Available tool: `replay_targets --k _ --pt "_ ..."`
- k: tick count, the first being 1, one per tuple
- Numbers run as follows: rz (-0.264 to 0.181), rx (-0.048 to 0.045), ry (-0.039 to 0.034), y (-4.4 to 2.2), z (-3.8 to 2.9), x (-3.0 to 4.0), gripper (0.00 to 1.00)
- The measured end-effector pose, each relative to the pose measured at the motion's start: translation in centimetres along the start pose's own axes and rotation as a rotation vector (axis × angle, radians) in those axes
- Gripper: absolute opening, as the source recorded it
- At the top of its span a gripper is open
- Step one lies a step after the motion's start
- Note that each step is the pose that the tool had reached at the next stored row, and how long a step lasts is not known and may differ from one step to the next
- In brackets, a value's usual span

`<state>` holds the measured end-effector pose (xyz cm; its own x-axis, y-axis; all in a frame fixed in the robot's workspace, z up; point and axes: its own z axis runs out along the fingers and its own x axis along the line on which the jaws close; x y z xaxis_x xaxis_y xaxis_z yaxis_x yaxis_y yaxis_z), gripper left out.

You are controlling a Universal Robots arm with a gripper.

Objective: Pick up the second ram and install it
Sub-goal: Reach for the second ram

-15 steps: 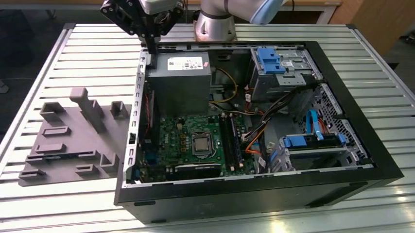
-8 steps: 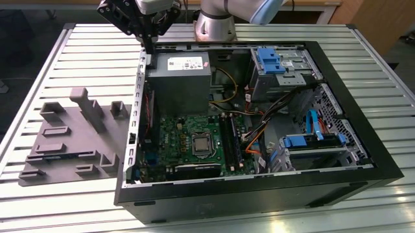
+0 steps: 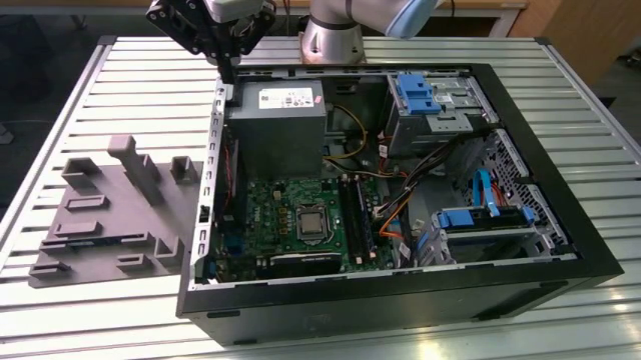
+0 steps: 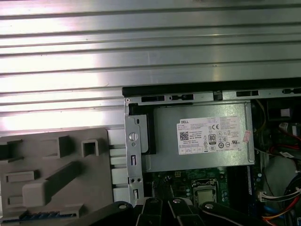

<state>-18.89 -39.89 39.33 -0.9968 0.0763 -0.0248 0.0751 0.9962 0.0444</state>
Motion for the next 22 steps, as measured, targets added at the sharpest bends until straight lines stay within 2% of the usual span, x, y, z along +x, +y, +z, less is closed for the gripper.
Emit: replay_targets --k 22 --pt "0.0 0.0001 0.0 -0.08 -0.02 1.08 0.11"
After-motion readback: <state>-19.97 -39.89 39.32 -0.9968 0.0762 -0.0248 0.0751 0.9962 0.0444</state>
